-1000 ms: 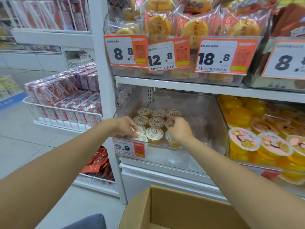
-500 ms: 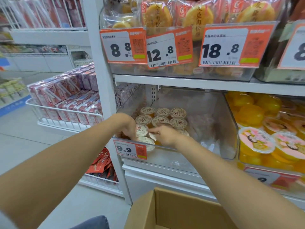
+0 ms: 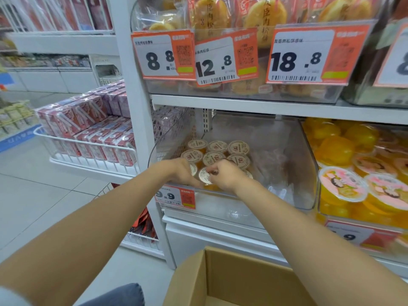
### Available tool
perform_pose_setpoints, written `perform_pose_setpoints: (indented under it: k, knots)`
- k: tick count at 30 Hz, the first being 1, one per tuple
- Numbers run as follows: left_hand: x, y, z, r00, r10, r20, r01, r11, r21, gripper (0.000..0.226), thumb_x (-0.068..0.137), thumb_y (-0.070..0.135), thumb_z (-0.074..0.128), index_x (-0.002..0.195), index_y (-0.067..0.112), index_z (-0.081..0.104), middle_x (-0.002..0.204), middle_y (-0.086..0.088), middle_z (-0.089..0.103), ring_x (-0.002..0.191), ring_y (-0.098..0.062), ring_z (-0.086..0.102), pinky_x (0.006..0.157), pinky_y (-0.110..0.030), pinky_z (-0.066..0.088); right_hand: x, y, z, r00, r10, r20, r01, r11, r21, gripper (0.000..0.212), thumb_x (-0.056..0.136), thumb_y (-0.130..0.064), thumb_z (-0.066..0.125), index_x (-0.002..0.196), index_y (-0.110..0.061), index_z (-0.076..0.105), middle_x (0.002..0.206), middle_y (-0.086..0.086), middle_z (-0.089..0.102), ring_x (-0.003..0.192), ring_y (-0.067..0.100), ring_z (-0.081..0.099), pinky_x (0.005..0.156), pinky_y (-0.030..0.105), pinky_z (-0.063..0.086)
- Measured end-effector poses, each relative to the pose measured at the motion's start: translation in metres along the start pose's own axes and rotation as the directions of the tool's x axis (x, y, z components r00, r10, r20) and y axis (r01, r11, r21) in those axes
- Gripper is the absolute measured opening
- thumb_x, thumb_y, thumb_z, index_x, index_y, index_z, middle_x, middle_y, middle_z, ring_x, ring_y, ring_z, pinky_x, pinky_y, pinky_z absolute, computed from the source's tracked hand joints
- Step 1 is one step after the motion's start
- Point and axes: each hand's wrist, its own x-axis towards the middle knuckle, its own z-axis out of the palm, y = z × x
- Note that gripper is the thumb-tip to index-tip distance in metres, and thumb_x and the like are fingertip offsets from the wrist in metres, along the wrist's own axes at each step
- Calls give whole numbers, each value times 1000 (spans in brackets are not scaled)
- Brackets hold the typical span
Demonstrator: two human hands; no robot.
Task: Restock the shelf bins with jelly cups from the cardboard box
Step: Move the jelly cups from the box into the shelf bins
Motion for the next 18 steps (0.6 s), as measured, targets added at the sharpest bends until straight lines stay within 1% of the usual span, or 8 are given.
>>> perform_pose_setpoints:
  k: [1,3,5,7,9,12,15,18]
  knots:
    - [0,1,-1,1000,13,-6,-13,1000,25,39,75,43,76,80,13,52,73,-3,48,67,-18,44,60,-25,36,-1,0,0,1000,4,-2,-4,1000,7,36,91,-13,60,127,-17,63,137,4,57,127,20,52,108,30,40]
    - [-5,2,-3,999,40,-15,-39,997,67,21,84,25,69,81,13,53,76,-1,48,68,-16,43,50,-19,34,0,1,0,1000,11,-5,-11,1000,22,36,91,-14,61,126,-18,63,138,5,56,127,21,52,107,30,40]
    - [-8,0,-5,998,58,-24,-57,997,46,11,87,17,67,87,12,57,77,0,50,68,-14,46,48,-14,36,0,2,1,1000,20,-7,-20,999,36,36,90,-14,61,125,-19,64,138,5,56,128,22,51,107,31,40]
    - [-9,-6,-5,996,76,-48,-79,995,-61,13,84,14,72,82,14,60,72,4,53,67,-11,50,52,-14,40,1,3,2,1000,16,-14,-16,999,35,34,90,-14,62,124,-19,65,137,5,57,127,21,52,107,31,40]
    - [-12,-11,-3,984,118,-135,-144,968,-206,20,79,17,78,72,16,60,69,6,56,67,-9,53,58,-16,41,-1,1,-1,999,8,-42,-6,999,49,32,88,-15,63,120,-18,67,133,3,60,125,20,54,105,32,42]
    - [-27,-4,3,940,106,-323,-230,899,-374,24,80,18,77,65,15,59,62,7,57,59,-6,52,61,-20,44,-18,-6,-18,981,-50,-189,49,999,-10,32,86,-13,59,116,-18,69,122,2,67,115,20,61,99,35,48]
    - [-51,17,9,877,140,-459,-317,887,-335,20,81,16,74,68,15,59,61,9,55,59,-6,50,57,-19,39,-58,-7,-35,912,-134,-388,103,990,-102,25,85,-11,56,101,-17,73,104,0,71,98,19,64,85,34,52]
    - [-85,48,18,843,215,-494,-410,850,-330,22,78,11,69,63,19,55,56,8,52,52,-6,46,51,-20,38,-113,7,-40,844,-184,-503,149,983,-109,15,83,-13,58,89,-15,71,90,-1,65,83,20,60,72,35,50]
